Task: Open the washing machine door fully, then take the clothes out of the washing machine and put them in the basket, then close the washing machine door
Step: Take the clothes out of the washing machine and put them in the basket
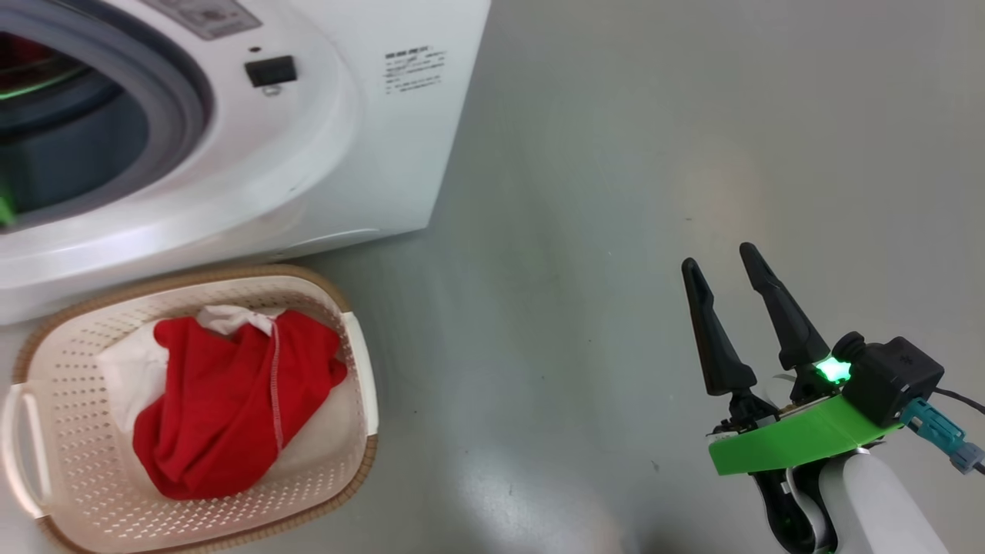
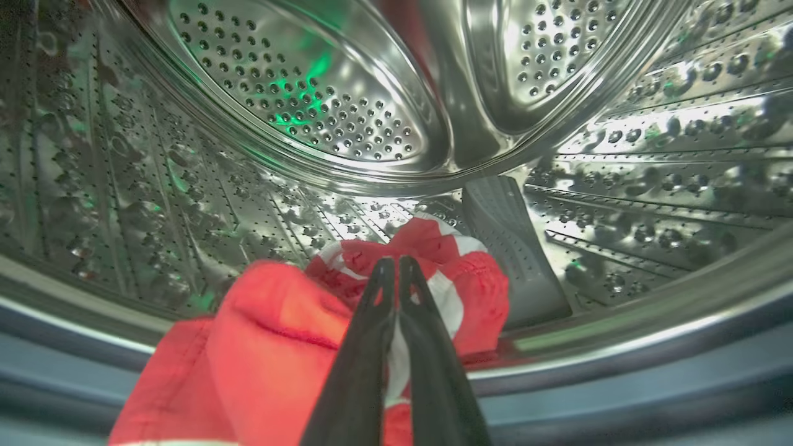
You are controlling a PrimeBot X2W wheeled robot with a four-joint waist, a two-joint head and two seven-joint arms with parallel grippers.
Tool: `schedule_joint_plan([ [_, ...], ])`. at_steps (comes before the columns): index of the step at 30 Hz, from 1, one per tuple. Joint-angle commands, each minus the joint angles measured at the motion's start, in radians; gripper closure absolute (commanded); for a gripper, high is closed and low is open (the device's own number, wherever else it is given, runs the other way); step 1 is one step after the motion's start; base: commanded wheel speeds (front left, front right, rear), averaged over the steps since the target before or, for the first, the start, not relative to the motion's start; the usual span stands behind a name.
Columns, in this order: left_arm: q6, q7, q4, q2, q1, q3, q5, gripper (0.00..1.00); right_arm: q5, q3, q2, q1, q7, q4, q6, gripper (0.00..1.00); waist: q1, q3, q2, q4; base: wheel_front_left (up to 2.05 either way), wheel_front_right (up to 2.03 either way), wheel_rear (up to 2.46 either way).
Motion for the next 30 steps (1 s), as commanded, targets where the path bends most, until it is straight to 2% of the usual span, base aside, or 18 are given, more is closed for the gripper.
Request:
schedule_joint_plan([
  [1, -0.015, -0.005, -0.064, 0.035, 0.057, 0.032, -0.03, 1.0, -0.012, 0.012, -0.002, 0.001, -0.006, -0.018, 0.0, 0.0, -0.0001, -0.022, 0.0, 0.02, 0.0, 0.0, 0.0],
  [13, -0.071, -0.005, -0.301, -0.065, 0.24, 0.126, -0.118, 1.0, -0.02, -0.009, -0.015, 0.035, -0.006, -0.015, 0.0, 0.0, -0.0001, -0.099, 0.0, 0.08, 0.0, 0.0, 0.0],
  [30, -0.169, -0.005, -0.62, -0.222, 0.484, 0.228, -0.107, 1.0, -0.024, -0.043, -0.024, 0.087, -0.006, -0.007, 0.0, 0.0, -0.0001, -0.189, 0.0, 0.142, 0.0, 0.0, 0.0],
])
